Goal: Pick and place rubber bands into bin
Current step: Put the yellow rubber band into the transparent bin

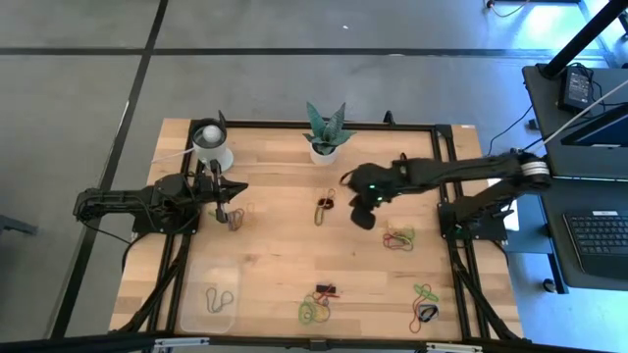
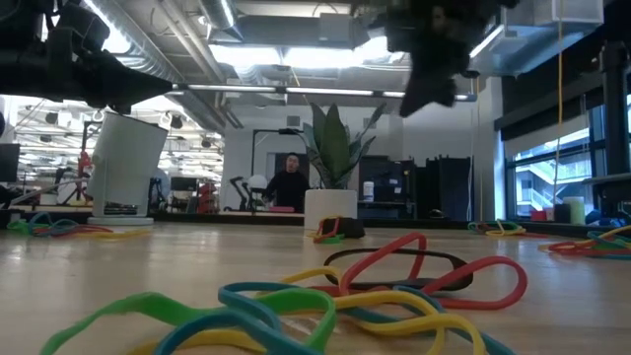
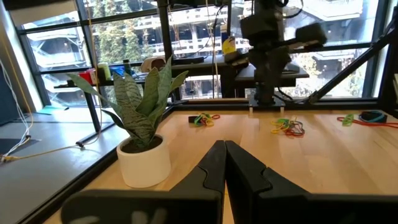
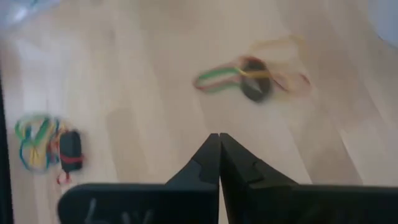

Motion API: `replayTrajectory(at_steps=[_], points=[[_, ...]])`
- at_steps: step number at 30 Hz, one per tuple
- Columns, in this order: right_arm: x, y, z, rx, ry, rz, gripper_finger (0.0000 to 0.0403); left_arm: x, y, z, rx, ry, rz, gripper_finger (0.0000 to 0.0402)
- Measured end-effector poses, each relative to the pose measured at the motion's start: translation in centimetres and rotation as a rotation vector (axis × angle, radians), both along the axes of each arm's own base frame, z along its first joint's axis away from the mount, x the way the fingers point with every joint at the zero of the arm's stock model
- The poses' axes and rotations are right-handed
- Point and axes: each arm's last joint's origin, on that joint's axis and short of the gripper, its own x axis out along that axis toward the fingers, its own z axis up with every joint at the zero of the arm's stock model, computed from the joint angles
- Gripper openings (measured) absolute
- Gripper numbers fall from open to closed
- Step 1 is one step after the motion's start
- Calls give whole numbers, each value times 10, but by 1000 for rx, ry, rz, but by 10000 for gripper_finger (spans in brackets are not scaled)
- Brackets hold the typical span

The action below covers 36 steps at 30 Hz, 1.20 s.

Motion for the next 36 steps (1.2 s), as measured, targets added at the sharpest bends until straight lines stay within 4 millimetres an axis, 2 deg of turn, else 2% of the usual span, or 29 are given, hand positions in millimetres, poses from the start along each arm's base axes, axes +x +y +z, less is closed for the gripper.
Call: replayTrajectory(at_steps=[6, 12, 21, 27, 32, 36], points=[[-39, -1, 9, 114, -19, -258, 4, 0, 0, 0, -9, -3, -1, 4], [-58, -2, 13, 158, -57, -378, 4, 0, 0, 1, -26, -14, -1, 4], [-58, -2, 14, 122, -60, -340, 4, 0, 0, 1, 8, -5, 0, 4], [-63, -2, 10, 62, 8, -275, 4, 0, 1, 1, 56, 9, 35, 4], [-75, -2, 7, 13, 31, -212, 3, 0, 1, 1, 7, -11, 33, 4], [-95, -2, 0, -15, 5, -210, 2, 0, -1, 6, -21, -26, -19, 4]])
